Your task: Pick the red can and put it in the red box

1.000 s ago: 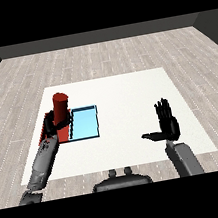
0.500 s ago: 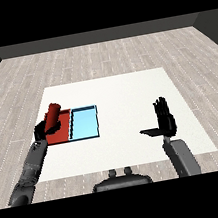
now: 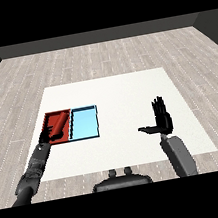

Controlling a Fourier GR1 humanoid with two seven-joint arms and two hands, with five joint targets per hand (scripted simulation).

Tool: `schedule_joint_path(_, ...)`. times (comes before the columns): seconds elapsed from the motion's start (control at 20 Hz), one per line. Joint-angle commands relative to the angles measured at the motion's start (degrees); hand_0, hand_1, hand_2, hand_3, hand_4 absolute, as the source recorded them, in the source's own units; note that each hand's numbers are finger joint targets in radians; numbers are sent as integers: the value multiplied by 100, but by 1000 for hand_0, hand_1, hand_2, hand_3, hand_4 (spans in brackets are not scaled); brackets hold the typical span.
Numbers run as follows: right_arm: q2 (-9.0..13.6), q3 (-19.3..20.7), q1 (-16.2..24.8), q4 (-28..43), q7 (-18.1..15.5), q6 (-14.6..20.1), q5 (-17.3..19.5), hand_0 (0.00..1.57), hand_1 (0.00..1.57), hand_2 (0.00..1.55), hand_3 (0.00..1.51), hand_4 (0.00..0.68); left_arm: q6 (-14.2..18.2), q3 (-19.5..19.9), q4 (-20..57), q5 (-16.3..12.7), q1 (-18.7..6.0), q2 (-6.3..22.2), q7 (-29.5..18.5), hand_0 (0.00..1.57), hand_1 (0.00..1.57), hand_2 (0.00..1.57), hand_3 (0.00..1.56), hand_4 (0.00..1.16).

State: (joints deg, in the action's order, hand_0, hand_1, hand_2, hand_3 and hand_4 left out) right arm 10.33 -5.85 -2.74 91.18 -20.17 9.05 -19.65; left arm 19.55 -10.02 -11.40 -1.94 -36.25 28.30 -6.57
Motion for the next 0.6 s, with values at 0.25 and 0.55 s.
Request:
schedule_joint_path(0.25,24,114,-116,-250,-153,-263,-72,0,0,0,0,0,-61,396,547,-202,-450,-12,-276,0,0,0,0,0)
schedule_joint_path(0.55,6,71,19,-104,-146,-338,-154,0,0,0,0,0,-1279,1675,-915,-1591,-450,-75,-2378,470,470,470,0,0)
